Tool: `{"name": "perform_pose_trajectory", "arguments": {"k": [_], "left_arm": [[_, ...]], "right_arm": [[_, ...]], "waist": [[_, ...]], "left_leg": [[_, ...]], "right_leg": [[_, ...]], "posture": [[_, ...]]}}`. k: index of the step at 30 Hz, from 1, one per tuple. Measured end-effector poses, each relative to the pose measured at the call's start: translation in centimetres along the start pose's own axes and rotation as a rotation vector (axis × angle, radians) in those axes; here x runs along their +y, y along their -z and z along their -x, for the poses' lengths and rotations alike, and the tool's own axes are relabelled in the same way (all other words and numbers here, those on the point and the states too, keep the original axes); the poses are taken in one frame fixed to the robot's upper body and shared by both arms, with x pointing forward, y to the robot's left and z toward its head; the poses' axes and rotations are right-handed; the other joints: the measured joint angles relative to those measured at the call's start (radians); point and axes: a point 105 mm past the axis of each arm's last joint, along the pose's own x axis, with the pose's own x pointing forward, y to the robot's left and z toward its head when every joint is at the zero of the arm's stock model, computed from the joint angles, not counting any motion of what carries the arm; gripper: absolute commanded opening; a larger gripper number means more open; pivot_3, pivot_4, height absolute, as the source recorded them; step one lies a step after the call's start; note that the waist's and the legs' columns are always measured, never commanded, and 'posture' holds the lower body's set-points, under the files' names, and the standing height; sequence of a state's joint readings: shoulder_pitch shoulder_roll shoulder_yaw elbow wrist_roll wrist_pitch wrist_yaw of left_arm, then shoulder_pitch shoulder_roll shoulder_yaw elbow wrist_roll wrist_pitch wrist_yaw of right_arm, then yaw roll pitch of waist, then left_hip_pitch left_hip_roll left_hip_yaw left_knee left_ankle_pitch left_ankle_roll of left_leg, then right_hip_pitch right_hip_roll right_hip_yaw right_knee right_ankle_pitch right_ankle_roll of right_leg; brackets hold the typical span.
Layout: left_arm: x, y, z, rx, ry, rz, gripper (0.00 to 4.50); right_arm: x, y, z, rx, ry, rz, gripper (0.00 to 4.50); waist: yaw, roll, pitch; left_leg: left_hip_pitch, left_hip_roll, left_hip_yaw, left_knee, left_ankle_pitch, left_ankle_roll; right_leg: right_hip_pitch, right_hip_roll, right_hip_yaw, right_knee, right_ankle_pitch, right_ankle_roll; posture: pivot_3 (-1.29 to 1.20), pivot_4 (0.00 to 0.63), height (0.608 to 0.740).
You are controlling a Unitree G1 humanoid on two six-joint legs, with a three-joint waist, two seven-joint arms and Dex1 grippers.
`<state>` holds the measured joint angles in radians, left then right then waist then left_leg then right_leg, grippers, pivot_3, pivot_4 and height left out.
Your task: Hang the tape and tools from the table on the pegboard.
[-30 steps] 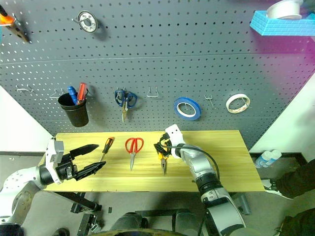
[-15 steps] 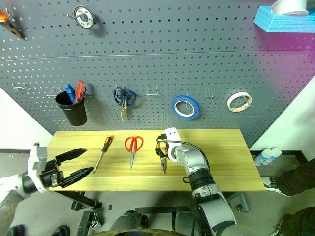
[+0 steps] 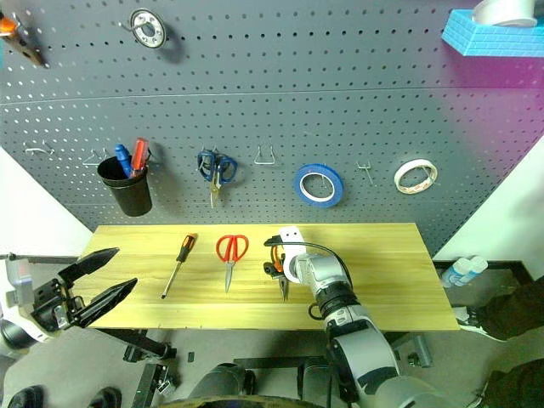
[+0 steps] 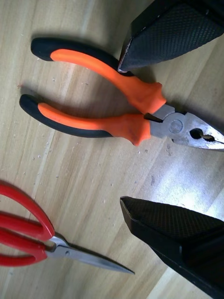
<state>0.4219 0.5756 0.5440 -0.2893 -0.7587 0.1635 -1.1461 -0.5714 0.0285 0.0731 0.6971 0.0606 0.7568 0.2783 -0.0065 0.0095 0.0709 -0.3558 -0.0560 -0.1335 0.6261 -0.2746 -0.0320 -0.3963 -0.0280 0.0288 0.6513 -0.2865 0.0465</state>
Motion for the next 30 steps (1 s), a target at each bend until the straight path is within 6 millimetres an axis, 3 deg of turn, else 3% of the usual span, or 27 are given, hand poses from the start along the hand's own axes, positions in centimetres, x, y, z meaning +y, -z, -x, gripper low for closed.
{"name": "perform_pose_trajectory", "arguments": {"k": [10, 17, 30], "left_arm": [[-0.3, -0.2, 0.0, 0.003, 0.013, -0.010, 4.50], [-0.6, -0.5, -0.1, 0.007, 0.029, -0.022, 4.50], [-0.7, -1.1, -0.3, -0.001, 0.011, -0.043, 4.50]], "right_arm": [[-0.5, 0.6, -0.4, 0.032, 0.069, -0.027, 4.46], [0.4, 0.8, -0.6, 0.049, 0.078, -0.130, 4.46], [0.3, -0.6, -0.9, 0.020, 0.136, -0.146, 4.46]], "waist": [[-0.002, 0.001, 0.002], [-0.002, 0.000, 0.016], [-0.003, -0.002, 0.032]], "left_leg": [[0.000, 0.000, 0.000, -0.001, 0.000, 0.000], [0.000, 0.000, 0.000, -0.001, 0.000, 0.000], [-0.001, 0.000, 0.000, -0.006, 0.000, 0.000]], "right_leg": [[0.000, 0.000, 0.000, 0.000, 0.000, 0.000], [0.000, 0.000, 0.000, 0.000, 0.000, 0.000], [-0.002, -0.001, 0.000, -0.003, 0.000, 0.000]], "posture": [[0.13, 0.068, 0.740], [0.13, 0.086, 0.740], [0.15, 0.098, 0.740]]}}
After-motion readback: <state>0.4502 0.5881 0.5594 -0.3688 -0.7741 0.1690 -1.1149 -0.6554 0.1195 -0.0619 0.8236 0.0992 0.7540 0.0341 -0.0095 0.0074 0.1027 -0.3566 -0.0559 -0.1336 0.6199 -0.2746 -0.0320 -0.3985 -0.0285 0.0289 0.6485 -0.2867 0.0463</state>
